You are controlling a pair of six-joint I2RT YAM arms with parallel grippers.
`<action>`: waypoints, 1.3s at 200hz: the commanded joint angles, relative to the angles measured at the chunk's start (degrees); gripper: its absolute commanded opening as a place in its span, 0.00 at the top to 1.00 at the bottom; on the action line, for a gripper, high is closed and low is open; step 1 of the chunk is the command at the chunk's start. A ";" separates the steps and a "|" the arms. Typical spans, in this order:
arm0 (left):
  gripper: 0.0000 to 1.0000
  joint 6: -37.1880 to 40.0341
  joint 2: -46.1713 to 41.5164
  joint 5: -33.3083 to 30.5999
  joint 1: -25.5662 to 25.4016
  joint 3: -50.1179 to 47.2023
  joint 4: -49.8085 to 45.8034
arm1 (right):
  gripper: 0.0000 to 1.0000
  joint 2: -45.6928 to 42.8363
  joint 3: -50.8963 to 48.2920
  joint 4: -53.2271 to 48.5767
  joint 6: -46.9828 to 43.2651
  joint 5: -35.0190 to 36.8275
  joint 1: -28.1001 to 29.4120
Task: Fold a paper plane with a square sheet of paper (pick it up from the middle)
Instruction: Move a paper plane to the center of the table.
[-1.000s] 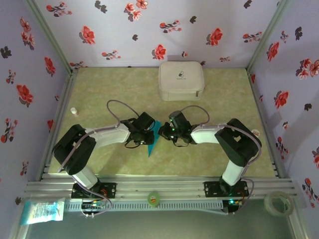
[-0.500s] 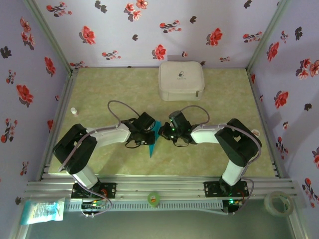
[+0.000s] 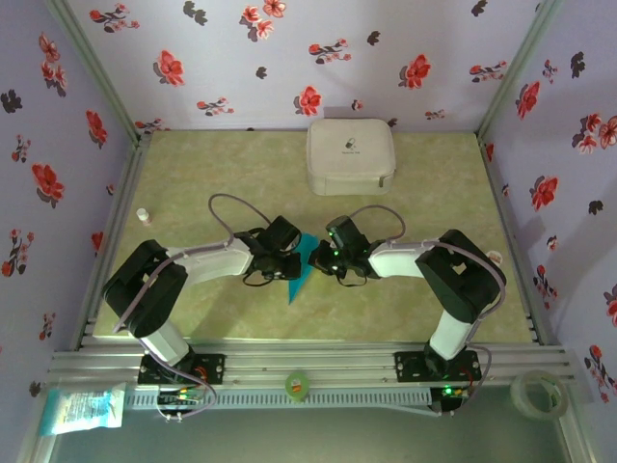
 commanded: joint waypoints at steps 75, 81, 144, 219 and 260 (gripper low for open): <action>0.81 0.64 2.45 2.04 -0.48 1.25 1.01 | 0.91 -0.03 1.06 -0.77 -0.82 0.58 0.13; 0.81 0.65 2.45 2.18 -0.48 1.25 1.10 | 0.91 0.00 1.06 -0.77 -0.81 0.58 0.12; 0.84 0.88 3.69 3.01 -0.57 1.85 1.34 | 0.91 0.45 0.88 -0.06 -0.45 0.51 0.13; 0.87 1.46 5.08 3.19 -0.74 2.84 0.73 | 0.89 0.67 1.03 0.20 -0.42 0.37 0.07; 0.95 0.85 2.67 -0.84 -1.01 2.62 -0.71 | 0.77 -2.27 0.36 -0.95 -1.36 1.32 -0.51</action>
